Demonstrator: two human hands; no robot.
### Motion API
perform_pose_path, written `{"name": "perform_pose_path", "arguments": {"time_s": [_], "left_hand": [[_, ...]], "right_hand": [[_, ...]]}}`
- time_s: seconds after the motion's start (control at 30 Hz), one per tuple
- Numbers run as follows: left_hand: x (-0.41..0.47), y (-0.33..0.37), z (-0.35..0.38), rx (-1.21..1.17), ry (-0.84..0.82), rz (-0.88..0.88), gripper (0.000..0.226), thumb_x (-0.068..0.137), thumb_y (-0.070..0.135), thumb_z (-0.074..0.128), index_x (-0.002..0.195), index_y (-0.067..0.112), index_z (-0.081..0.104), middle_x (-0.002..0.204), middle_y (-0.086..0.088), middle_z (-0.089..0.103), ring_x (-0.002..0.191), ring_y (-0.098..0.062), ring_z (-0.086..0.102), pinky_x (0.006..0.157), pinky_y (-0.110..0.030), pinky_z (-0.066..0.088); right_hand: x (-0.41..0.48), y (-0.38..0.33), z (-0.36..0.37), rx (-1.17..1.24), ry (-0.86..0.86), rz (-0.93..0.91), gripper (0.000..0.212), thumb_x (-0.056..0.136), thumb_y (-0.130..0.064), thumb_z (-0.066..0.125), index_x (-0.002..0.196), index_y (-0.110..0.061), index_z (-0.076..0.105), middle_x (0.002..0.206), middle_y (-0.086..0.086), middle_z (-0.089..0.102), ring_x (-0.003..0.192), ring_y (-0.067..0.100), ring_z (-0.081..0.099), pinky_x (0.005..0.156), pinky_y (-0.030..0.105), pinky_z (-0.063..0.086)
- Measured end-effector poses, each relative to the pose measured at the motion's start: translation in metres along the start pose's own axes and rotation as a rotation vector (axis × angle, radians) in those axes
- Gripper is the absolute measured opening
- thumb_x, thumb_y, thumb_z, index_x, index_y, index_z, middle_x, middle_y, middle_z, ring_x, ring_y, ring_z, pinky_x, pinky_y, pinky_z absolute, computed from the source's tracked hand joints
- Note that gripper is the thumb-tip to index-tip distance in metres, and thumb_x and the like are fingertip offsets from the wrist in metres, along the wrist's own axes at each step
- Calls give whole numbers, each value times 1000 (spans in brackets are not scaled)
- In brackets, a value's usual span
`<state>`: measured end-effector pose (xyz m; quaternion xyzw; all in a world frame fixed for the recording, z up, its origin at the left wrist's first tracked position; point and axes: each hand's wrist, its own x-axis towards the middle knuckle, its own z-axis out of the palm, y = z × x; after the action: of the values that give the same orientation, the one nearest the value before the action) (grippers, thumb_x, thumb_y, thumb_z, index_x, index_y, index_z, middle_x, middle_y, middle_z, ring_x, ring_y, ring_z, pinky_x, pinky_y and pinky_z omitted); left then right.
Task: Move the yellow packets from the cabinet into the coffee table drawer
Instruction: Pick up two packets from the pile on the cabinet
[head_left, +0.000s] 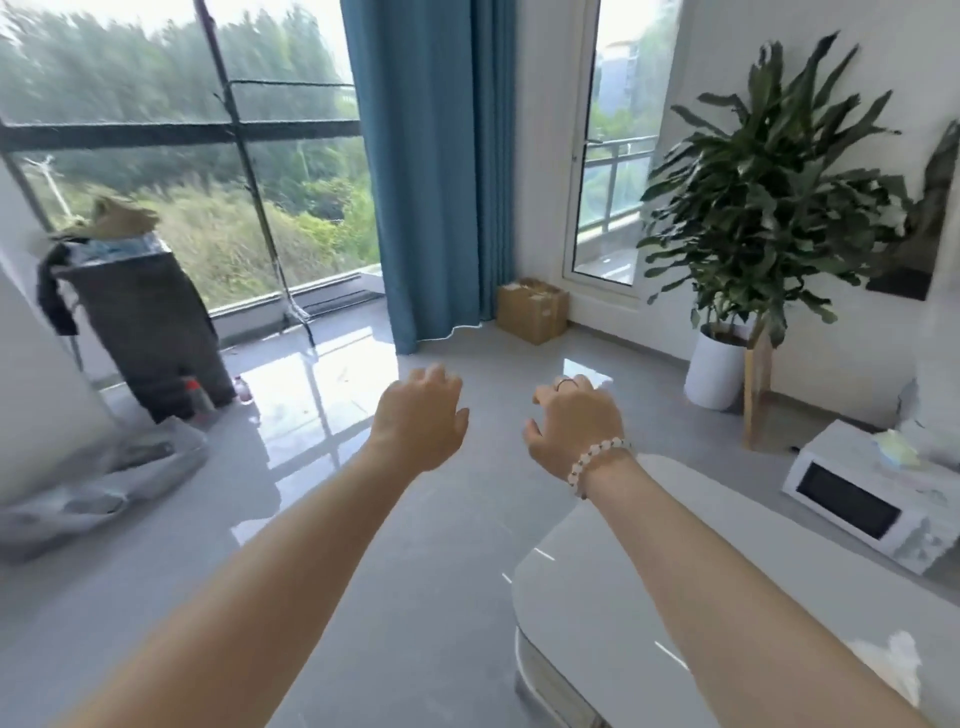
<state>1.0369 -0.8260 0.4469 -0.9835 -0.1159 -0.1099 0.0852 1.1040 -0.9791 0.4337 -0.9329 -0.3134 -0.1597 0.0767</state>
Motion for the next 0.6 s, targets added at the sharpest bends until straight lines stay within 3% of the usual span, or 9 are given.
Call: {"name": "perform_pose_path", "arguments": {"time_s": [0.2, 0.37, 0.5, 0.6], "left_hand": [[-59, -124, 23, 114, -8, -202, 40, 99, 36, 35, 131, 13, 42, 128, -5, 45, 115, -25, 47, 86, -34, 41], [-84, -220, 28, 184, -16, -395, 43, 98, 39, 35, 132, 13, 42, 127, -4, 48, 110, -23, 51, 79, -31, 44], [-98, -275, 32, 185, 11, -511, 44, 98, 38, 36, 134, 13, 41, 129, -4, 48, 111, -22, 51, 80, -31, 41], [-102, -303, 40, 189, 11, -564, 46, 99, 37, 34, 138, 12, 37, 132, -5, 47, 113, -22, 50, 82, -31, 42]], "right_hand": [[35, -140, 29, 55, 46, -244, 39, 91, -37, 46, 120, -14, 59, 118, 5, 61, 111, 21, 53, 90, 32, 42], [68, -241, 37, 71, 57, -350, 31, 69, -34, 71, 90, -12, 70, 89, 5, 70, 84, 21, 64, 70, 30, 49], [94, -298, 44, 87, 101, -486, 38, 86, -31, 52, 117, -10, 57, 117, 8, 60, 110, 25, 53, 87, 35, 41], [112, -329, 51, 120, 106, -535, 38, 87, -27, 50, 120, -8, 55, 121, 9, 57, 114, 26, 50, 88, 34, 40]]}}
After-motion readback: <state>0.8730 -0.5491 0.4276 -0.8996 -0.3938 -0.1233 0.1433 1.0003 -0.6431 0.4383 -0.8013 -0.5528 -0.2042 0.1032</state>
